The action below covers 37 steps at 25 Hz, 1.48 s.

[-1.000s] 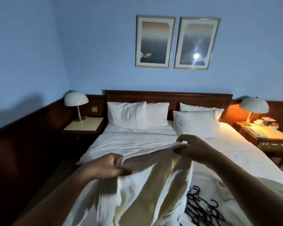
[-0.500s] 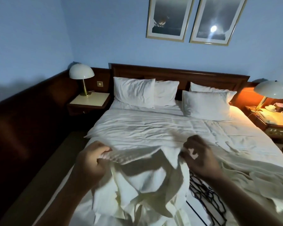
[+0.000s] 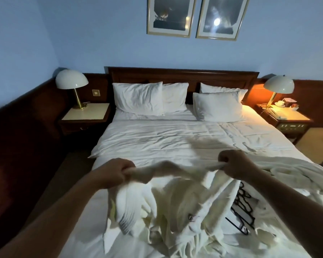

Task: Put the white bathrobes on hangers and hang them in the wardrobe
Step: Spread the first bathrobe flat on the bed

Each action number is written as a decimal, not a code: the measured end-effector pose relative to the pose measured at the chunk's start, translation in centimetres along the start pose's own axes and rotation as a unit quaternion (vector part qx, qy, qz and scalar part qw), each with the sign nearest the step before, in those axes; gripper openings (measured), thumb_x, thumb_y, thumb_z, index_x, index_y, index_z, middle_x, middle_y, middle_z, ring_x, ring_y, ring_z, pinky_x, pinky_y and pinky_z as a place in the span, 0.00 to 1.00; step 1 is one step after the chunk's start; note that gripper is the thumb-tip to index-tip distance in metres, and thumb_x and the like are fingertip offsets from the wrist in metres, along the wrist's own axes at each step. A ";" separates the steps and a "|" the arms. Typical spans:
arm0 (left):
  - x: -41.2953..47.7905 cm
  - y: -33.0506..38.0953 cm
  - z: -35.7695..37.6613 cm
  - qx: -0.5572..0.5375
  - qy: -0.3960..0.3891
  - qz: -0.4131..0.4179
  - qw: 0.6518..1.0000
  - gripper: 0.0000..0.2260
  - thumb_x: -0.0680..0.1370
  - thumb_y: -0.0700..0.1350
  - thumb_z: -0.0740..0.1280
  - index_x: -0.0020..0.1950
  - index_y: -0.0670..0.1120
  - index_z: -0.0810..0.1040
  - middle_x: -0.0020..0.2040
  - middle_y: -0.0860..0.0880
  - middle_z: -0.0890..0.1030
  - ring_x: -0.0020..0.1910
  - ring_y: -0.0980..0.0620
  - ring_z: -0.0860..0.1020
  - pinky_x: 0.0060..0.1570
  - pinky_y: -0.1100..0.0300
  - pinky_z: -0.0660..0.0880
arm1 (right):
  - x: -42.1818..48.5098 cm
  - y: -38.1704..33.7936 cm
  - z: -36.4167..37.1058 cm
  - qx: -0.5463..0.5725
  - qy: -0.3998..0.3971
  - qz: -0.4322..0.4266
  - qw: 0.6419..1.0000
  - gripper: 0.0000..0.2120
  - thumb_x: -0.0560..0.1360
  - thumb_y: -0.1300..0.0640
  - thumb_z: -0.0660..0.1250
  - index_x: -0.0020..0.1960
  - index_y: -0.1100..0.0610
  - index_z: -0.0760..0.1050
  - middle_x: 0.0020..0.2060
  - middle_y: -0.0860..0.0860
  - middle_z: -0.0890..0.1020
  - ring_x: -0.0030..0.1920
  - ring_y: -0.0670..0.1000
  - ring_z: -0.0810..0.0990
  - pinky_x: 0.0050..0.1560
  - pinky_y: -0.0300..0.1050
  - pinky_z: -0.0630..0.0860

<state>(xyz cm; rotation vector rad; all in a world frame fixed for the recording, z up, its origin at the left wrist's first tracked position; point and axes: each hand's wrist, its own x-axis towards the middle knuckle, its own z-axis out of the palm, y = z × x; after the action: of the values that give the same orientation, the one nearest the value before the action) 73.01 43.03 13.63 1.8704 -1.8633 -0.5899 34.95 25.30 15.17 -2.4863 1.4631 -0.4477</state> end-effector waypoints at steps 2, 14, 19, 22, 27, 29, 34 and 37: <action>0.3 0.0 0.7 0.061 0.141 0.090 0.984 0.07 0.72 0.44 0.69 0.43 0.56 0.83 0.42 0.52 0.82 0.44 0.52 0.81 0.46 0.58 0.75 | 0.0 0.7 -0.1 0.086 0.143 0.083 0.982 0.07 0.65 0.62 0.66 0.38 0.49 0.76 0.31 0.49 0.78 0.35 0.57 0.77 0.34 0.47 0.71; 4.9 3.1 3.5 -0.093 0.136 -0.041 0.985 0.04 0.74 0.50 0.69 0.42 0.51 0.77 0.37 0.52 0.81 0.39 0.53 0.79 0.47 0.48 0.75 | 1.1 4.5 -3.8 0.288 -0.015 0.169 0.942 0.18 0.70 0.43 0.75 0.44 0.59 0.84 0.39 0.58 0.85 0.40 0.57 0.83 0.42 0.49 0.79; 5.7 2.2 7.0 -0.109 0.090 -0.064 0.988 0.12 0.74 0.57 0.63 0.45 0.49 0.75 0.39 0.50 0.80 0.42 0.49 0.79 0.50 0.43 0.76 | 1.2 9.7 -3.3 0.144 -0.035 0.087 0.985 0.11 0.73 0.65 0.70 0.39 0.55 0.70 0.34 0.51 0.72 0.35 0.52 0.70 0.34 0.44 0.67; 7.2 3.0 8.7 -0.084 0.078 -0.080 0.990 0.10 0.75 0.56 0.67 0.45 0.51 0.74 0.37 0.51 0.80 0.38 0.50 0.78 0.43 0.49 0.75 | 1.9 12.5 -0.7 0.162 0.005 0.098 0.982 0.09 0.77 0.57 0.71 0.39 0.53 0.74 0.31 0.50 0.76 0.32 0.51 0.72 0.35 0.47 0.71; 8.7 4.6 7.3 -0.063 0.015 -0.047 0.997 0.08 0.79 0.55 0.67 0.48 0.51 0.80 0.43 0.56 0.83 0.44 0.59 0.79 0.48 0.56 0.75 | 2.8 15.5 3.4 0.144 -0.057 0.147 0.977 0.22 0.76 0.44 0.72 0.31 0.56 0.73 0.24 0.48 0.72 0.29 0.50 0.72 0.33 0.44 0.66; 8.6 4.1 5.3 -0.061 0.052 -0.049 0.996 0.07 0.82 0.50 0.67 0.47 0.51 0.82 0.45 0.59 0.82 0.47 0.60 0.79 0.52 0.56 0.76 | 3.3 16.2 2.6 0.187 -0.108 0.127 0.968 0.14 0.71 0.51 0.77 0.32 0.55 0.76 0.25 0.46 0.73 0.29 0.46 0.72 0.31 0.41 0.67; 6.8 3.1 5.8 0.110 0.056 0.055 0.991 0.11 0.74 0.49 0.73 0.54 0.54 0.76 0.49 0.55 0.77 0.46 0.56 0.78 0.48 0.52 0.78 | 4.8 18.1 1.9 0.116 0.011 0.066 0.991 0.09 0.63 0.61 0.70 0.39 0.54 0.73 0.30 0.48 0.73 0.35 0.53 0.72 0.36 0.47 0.68; 6.5 3.0 8.1 0.261 0.158 0.133 0.943 0.16 0.76 0.42 0.68 0.63 0.49 0.73 0.52 0.48 0.76 0.41 0.44 0.80 0.33 0.50 0.79 | 4.8 17.5 3.5 0.168 0.055 0.135 0.975 0.09 0.71 0.64 0.74 0.43 0.57 0.74 0.35 0.52 0.78 0.37 0.55 0.75 0.40 0.51 0.73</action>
<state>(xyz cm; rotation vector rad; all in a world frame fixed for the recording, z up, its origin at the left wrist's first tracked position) 65.93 36.51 8.74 1.8190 -2.1248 0.3150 24.27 12.78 6.72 -1.9963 1.5870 -0.7215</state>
